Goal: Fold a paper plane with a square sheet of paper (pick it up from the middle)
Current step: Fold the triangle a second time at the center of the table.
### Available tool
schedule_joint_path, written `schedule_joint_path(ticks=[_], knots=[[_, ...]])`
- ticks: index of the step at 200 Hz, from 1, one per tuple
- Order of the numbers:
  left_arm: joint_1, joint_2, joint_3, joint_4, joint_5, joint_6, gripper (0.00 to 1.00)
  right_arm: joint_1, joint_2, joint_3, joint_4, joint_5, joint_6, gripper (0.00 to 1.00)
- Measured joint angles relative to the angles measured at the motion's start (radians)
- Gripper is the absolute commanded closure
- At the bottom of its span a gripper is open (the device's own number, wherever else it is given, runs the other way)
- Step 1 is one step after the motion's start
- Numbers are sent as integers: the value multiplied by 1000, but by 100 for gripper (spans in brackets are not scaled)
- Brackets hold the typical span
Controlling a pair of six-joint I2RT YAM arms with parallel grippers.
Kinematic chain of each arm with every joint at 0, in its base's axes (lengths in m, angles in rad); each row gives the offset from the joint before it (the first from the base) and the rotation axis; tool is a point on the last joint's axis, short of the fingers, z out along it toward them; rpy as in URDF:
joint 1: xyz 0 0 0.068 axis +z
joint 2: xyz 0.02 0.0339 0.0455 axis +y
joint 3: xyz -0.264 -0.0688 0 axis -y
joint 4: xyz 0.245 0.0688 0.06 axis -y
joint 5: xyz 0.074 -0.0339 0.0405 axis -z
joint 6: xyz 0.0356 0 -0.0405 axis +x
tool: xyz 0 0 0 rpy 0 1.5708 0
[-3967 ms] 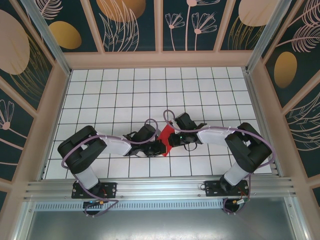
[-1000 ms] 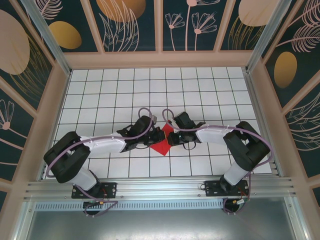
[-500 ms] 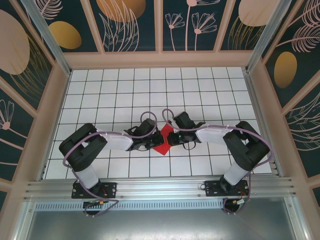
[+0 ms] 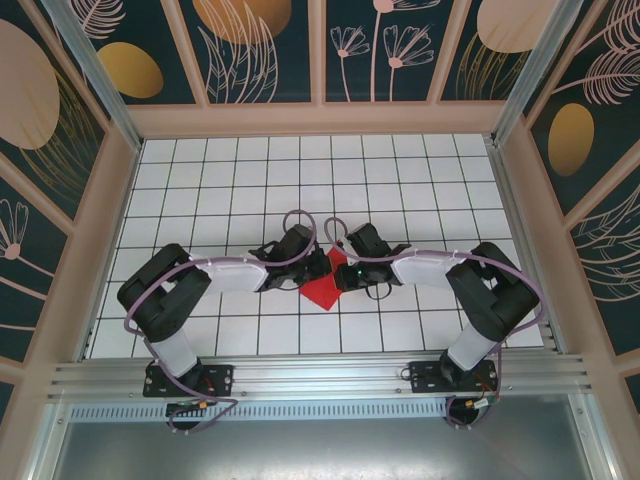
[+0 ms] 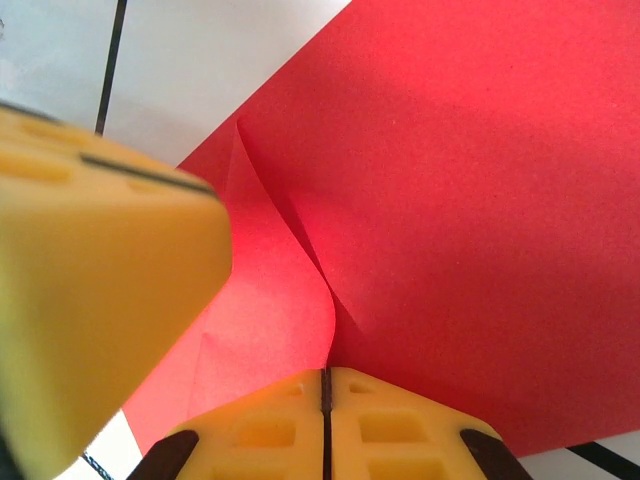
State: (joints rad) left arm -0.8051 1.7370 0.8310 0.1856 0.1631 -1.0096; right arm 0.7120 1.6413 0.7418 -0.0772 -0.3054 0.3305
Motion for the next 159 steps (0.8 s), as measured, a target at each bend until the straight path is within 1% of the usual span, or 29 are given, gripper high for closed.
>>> schedule_joint_path(ticks=[19, 49, 83, 97, 118, 132, 145, 152, 159], knots=[[2, 16, 20, 0, -6, 11, 90, 0, 0, 0, 0, 0, 0, 91], [2, 49, 18, -8, -9, 15, 90, 0, 0, 0, 0, 0, 0, 91], [2, 53, 2, -7, -12, 26, 89, 0, 0, 0, 0, 0, 0, 90], [2, 59, -1, -7, -14, 34, 90, 0, 0, 0, 0, 0, 0, 89], [2, 66, -4, 5, -15, 40, 90, -3, 1, 9, -13, -2, 3, 82], [2, 67, -13, 22, -15, 41, 91, -3, 1, 23, -34, 0, 10, 71], [2, 67, -23, 43, -15, 41, 91, -5, -5, 39, -56, 17, 17, 65], [2, 67, -28, 53, -15, 41, 91, -8, -15, 42, -70, 28, 22, 64], [2, 67, -31, 59, -15, 41, 91, -13, -29, 42, -84, 40, 27, 59]])
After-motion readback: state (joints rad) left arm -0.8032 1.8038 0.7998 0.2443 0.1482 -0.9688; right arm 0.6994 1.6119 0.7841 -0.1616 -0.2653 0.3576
